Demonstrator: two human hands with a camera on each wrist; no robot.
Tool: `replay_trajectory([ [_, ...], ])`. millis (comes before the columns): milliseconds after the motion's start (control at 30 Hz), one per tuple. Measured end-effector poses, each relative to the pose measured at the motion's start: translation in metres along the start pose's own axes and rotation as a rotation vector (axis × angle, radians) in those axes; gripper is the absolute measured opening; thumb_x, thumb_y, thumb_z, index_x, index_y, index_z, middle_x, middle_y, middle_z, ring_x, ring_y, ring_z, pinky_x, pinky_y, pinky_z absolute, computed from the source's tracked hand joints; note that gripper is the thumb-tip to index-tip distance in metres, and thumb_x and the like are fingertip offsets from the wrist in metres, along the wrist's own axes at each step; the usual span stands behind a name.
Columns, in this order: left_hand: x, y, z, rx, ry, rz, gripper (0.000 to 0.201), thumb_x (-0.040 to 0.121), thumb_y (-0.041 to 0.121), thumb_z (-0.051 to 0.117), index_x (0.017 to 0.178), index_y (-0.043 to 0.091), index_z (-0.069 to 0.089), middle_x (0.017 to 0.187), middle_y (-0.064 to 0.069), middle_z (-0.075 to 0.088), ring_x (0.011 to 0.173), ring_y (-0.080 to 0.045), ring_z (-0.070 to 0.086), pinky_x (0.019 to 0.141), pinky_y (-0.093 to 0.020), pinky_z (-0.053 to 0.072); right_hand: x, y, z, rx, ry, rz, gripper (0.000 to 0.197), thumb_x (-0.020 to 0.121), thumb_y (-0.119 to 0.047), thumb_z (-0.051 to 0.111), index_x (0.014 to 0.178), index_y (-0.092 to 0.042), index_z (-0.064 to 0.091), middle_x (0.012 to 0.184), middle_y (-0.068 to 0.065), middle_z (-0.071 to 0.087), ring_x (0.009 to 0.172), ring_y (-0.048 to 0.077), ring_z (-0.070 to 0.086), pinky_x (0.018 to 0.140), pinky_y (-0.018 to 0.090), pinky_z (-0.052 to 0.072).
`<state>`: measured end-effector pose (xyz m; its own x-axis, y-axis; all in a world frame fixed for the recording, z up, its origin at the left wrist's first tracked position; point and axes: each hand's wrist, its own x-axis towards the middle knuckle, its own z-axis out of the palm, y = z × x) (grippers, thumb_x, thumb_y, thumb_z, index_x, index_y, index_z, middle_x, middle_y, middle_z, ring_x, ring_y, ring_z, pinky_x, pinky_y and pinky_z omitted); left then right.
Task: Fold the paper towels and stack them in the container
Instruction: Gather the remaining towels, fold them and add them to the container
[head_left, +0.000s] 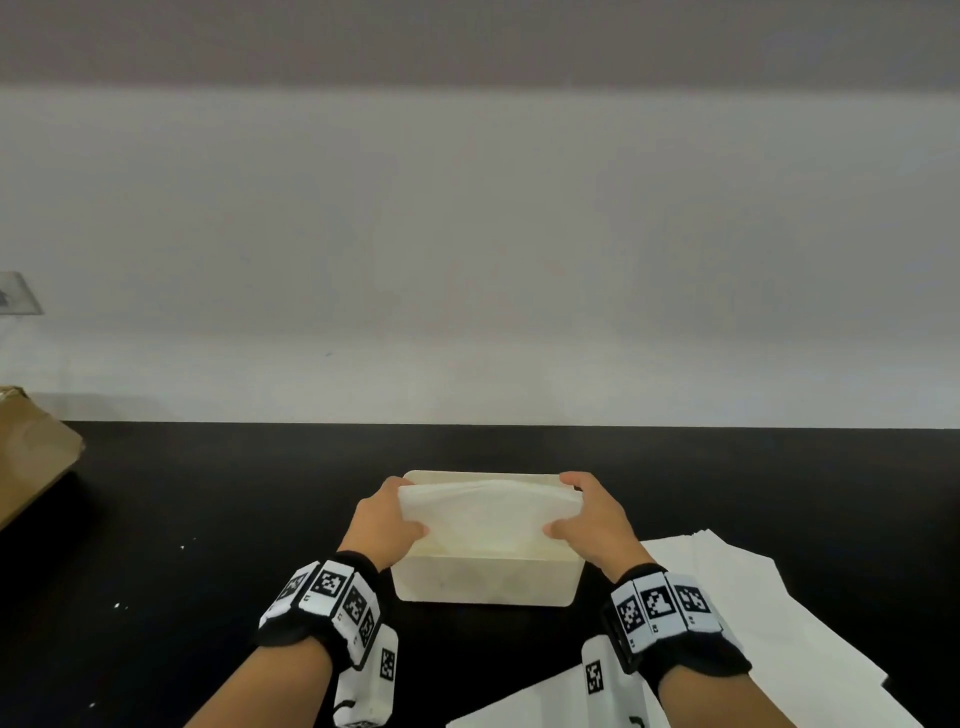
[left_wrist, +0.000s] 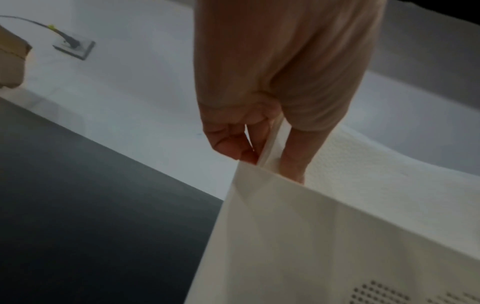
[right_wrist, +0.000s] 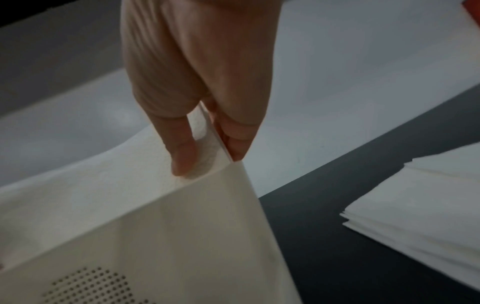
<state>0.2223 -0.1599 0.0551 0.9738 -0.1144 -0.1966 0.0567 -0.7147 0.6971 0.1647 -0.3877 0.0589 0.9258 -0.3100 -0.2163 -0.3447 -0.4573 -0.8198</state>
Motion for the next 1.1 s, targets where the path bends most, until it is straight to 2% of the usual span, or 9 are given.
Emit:
replay_trajectory([
  [133,0.000,0.001,-0.002,-0.115,0.039,-0.008,0.048,0.088,0.014,0.062,0.131,0.011,0.041,0.123,-0.008,0.056,0.103,-0.019,0.054,0.088,-0.030,0.046,0.004,-0.004,-0.001,0.097,0.063,-0.038,0.065,0.085,-0.003,0.064,0.140,-0.019,0.034,0.125,0.007,0.053,0.098,0.015,0.051,0.078,0.024,0.045],
  [267,0.003,0.005,-0.005,-0.217,0.124,-0.034,0.054,0.088,0.015,0.063,0.135,0.012,0.037,0.106,-0.004,0.057,0.095,-0.017,0.054,0.087,-0.031,0.047,0.007,-0.010,0.001,0.188,0.127,-0.060,0.070,0.088,-0.005,0.060,0.145,-0.026,0.027,0.115,0.012,0.059,0.101,0.021,0.058,0.083,0.028,0.049],
  [433,0.007,0.008,-0.001,-0.041,0.131,-0.039,0.058,0.087,0.012,0.062,0.137,0.012,0.033,0.115,-0.012,0.060,0.103,-0.025,0.059,0.087,-0.032,0.048,0.012,-0.007,0.012,-0.070,0.144,-0.131,0.045,0.092,-0.002,0.052,0.133,-0.019,0.049,0.128,0.012,0.055,0.110,0.020,0.055,0.086,0.017,0.039],
  [600,0.005,0.013,0.006,0.269,0.122,0.016,0.026,0.092,0.005,0.046,0.118,0.008,0.045,0.087,-0.004,0.053,0.076,-0.018,0.053,0.069,-0.027,0.049,0.019,-0.006,0.025,-0.338,0.148,-0.115,0.028,0.093,-0.002,0.050,0.117,-0.011,0.063,0.123,0.009,0.055,0.107,0.021,0.061,0.086,0.018,0.046],
  [733,0.005,0.017,0.011,0.415,0.088,0.057,0.030,0.090,-0.004,0.036,0.115,0.005,0.050,0.095,-0.009,0.054,0.077,-0.019,0.051,0.076,-0.025,0.049,0.025,-0.008,0.030,-0.420,0.138,-0.124,0.031,0.093,0.002,0.047,0.116,-0.009,0.064,0.122,0.010,0.057,0.103,0.022,0.063,0.087,0.021,0.051],
  [867,0.009,0.016,0.018,0.440,0.094,0.057,0.031,0.090,-0.004,0.036,0.118,0.004,0.048,0.094,-0.008,0.050,0.077,-0.019,0.049,0.071,-0.024,0.047,0.027,-0.008,0.033,-0.488,0.106,-0.118,0.030,0.094,0.000,0.046,0.118,-0.004,0.063,0.122,0.012,0.059,0.107,0.022,0.062,0.092,0.025,0.051],
  [967,0.009,0.015,0.023,0.497,0.080,0.082,0.029,0.093,0.004,0.041,0.122,0.006,0.046,0.113,-0.011,0.054,0.082,-0.016,0.050,0.079,-0.022,0.048,0.025,-0.007,0.034,-0.542,0.077,-0.078,0.031,0.096,-0.005,0.042,0.120,-0.008,0.061,0.121,0.008,0.062,0.109,0.019,0.062,0.090,0.021,0.048],
  [1033,0.009,0.016,0.025,0.527,0.071,0.096,0.032,0.094,0.003,0.039,0.125,0.006,0.045,0.121,-0.012,0.051,0.094,-0.019,0.057,0.085,-0.023,0.048,0.026,-0.005,0.035,-0.577,0.055,-0.060,0.026,0.096,-0.006,0.041,0.108,-0.008,0.063,0.113,0.008,0.063,0.105,0.019,0.062,0.089,0.021,0.048],
  [1100,0.009,0.017,0.027,0.561,0.066,0.103,0.035,0.094,0.000,0.037,0.127,0.006,0.043,0.124,-0.012,0.050,0.106,-0.021,0.057,0.090,-0.025,0.048,0.027,-0.007,0.035,-0.637,0.034,-0.048,0.023,0.095,-0.005,0.041,0.080,-0.010,0.057,0.092,0.008,0.060,0.093,0.020,0.058,0.088,0.023,0.048],
])
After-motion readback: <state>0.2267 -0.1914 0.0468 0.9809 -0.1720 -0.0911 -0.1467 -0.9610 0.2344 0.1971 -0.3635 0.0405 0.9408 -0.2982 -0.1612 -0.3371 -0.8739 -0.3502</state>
